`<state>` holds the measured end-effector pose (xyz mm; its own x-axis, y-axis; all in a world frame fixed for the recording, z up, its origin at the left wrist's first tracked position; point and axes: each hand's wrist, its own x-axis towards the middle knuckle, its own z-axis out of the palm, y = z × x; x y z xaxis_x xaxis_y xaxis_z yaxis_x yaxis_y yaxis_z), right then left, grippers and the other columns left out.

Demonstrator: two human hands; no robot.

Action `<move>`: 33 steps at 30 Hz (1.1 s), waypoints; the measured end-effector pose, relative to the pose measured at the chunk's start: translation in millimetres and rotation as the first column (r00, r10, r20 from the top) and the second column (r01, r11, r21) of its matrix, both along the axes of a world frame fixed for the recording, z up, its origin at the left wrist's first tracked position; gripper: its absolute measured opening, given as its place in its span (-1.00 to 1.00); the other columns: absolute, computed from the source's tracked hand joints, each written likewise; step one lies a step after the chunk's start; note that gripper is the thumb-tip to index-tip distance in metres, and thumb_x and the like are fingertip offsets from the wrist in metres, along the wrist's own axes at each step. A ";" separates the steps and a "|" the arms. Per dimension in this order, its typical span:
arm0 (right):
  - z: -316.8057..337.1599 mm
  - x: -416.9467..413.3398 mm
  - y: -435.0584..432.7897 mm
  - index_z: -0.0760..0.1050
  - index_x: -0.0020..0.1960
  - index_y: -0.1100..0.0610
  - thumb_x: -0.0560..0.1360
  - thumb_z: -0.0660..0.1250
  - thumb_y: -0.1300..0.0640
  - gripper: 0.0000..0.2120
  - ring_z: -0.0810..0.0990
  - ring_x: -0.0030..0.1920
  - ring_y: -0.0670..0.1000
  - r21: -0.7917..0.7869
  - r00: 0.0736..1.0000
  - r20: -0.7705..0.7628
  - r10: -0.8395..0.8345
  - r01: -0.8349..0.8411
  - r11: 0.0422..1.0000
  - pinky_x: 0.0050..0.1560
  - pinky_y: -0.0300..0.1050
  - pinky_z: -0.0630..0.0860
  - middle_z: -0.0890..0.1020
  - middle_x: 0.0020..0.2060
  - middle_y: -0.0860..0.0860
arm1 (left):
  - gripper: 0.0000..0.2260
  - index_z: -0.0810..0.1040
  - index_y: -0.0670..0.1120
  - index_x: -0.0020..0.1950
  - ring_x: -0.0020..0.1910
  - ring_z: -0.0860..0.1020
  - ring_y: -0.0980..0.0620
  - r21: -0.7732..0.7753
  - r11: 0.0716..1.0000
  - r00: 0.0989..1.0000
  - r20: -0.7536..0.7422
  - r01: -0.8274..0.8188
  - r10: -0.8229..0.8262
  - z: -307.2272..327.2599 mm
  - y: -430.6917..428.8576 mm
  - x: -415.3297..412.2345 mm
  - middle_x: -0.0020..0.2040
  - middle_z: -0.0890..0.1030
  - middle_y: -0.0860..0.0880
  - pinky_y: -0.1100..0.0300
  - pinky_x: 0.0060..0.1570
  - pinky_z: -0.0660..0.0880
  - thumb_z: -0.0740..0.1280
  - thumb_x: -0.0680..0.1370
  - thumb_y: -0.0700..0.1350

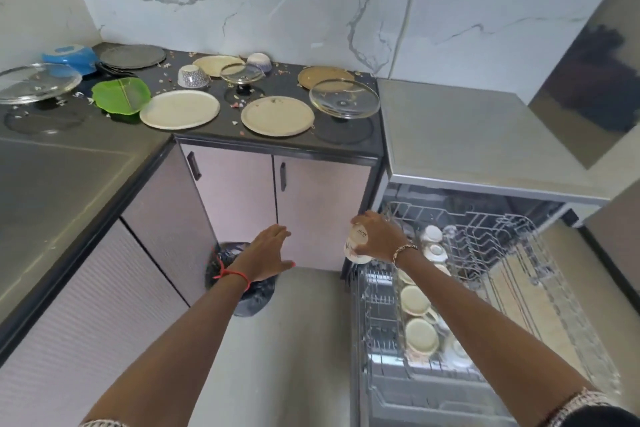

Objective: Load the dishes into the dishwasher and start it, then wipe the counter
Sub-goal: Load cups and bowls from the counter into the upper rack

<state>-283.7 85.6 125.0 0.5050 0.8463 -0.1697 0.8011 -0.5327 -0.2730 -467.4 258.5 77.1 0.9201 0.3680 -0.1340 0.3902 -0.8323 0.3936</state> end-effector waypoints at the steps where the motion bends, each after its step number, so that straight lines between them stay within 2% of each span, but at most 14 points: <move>1: -4.5 -1.2 -12.5 0.34 0.34 0.10 0.40 0.42 0.04 -0.44 0.41 0.23 0.08 -0.005 1.000 -0.017 -0.019 0.019 1.000 0.20 -0.04 0.42 0.40 0.22 0.07 | -0.39 0.18 -0.20 0.48 0.51 0.04 -0.03 -0.004 1.000 1.000 -0.002 0.015 -0.015 -3.5 -10.3 0.9 0.51 0.15 -0.11 0.18 0.44 -0.03 0.33 0.53 -0.01; 4: -18.1 0.4 -46.9 0.34 0.33 0.13 0.39 0.43 0.08 -0.44 0.41 0.25 0.10 -0.003 0.994 -0.081 -0.074 0.074 0.997 0.24 -0.06 0.38 0.38 0.24 0.10 | -0.39 0.18 -0.20 0.48 0.52 0.03 -0.03 -0.037 0.998 0.998 -0.018 0.053 -0.053 -14.0 -39.1 9.8 0.51 0.14 -0.11 0.18 0.45 -0.03 0.33 0.54 0.00; 7: -30.0 9.0 -79.7 0.36 0.32 0.13 0.38 0.44 0.13 -0.45 0.41 0.25 0.09 0.009 0.985 -0.116 -0.129 0.130 0.991 0.19 -0.12 0.36 0.38 0.25 0.10 | -0.38 0.15 -0.18 0.49 0.52 0.01 -0.01 -0.065 0.994 0.995 -0.044 0.092 -0.094 -22.8 -67.0 26.4 0.52 0.11 -0.09 0.17 0.45 -0.04 0.31 0.54 0.02; 12: -49.3 41.2 -134.8 0.36 0.32 0.11 0.35 0.47 0.14 -0.42 0.38 0.30 0.10 0.015 0.969 -0.150 -0.194 0.198 0.980 0.21 -0.04 0.40 0.36 0.27 0.09 | -0.39 0.16 -0.18 0.49 0.52 0.00 -0.02 -0.085 0.989 0.990 -0.060 0.121 -0.126 -39.7 -116.4 69.6 0.52 0.11 -0.10 0.17 0.45 -0.04 0.31 0.54 0.01; 15: -60.4 70.1 -164.9 0.32 0.34 0.13 0.37 0.46 0.12 -0.40 0.37 0.28 0.09 0.001 0.972 -0.143 -0.188 0.190 0.982 0.18 -0.10 0.36 0.36 0.26 0.09 | -0.40 0.18 -0.19 0.48 0.52 0.01 -0.03 -0.075 0.992 0.993 -0.051 0.103 -0.107 -47.7 -144.4 99.1 0.52 0.13 -0.10 0.18 0.44 -0.05 0.32 0.54 0.01; 20: -79.8 124.1 -205.3 0.33 0.35 0.18 0.37 0.45 0.19 -0.41 0.33 0.29 0.12 0.024 0.967 -0.209 -0.149 0.157 0.987 0.26 -0.06 0.35 0.35 0.26 0.14 | -0.40 0.24 -0.22 0.45 0.52 0.05 -0.08 -0.082 0.996 0.998 -0.045 0.029 -0.033 -64.8 -191.6 146.1 0.50 0.18 -0.15 0.13 0.46 0.00 0.37 0.51 -0.01; 25: -95.4 170.4 -228.1 0.32 0.36 0.22 0.38 0.43 0.22 -0.41 0.30 0.30 0.15 0.048 0.968 -0.206 -0.144 0.157 0.986 0.28 0.00 0.35 0.34 0.27 0.17 | -0.35 0.17 -0.23 0.48 0.52 0.05 -0.08 -0.035 0.999 0.998 -0.064 -0.016 0.014 -76.1 -227.0 183.3 0.51 0.14 -0.15 0.13 0.46 -0.01 0.34 0.52 0.03; 33: -125.0 223.1 -211.2 0.32 0.35 0.23 0.40 0.40 0.22 -0.44 0.31 0.28 0.15 0.045 0.969 -0.196 -0.149 0.161 0.986 0.25 -0.07 0.31 0.36 0.22 0.17 | -0.30 -0.04 -0.21 0.53 0.53 -0.08 -0.03 -0.032 0.998 0.990 -0.129 -0.055 0.050 -92.7 -232.9 217.6 0.55 -0.05 -0.13 0.18 0.46 -0.11 0.26 0.57 0.02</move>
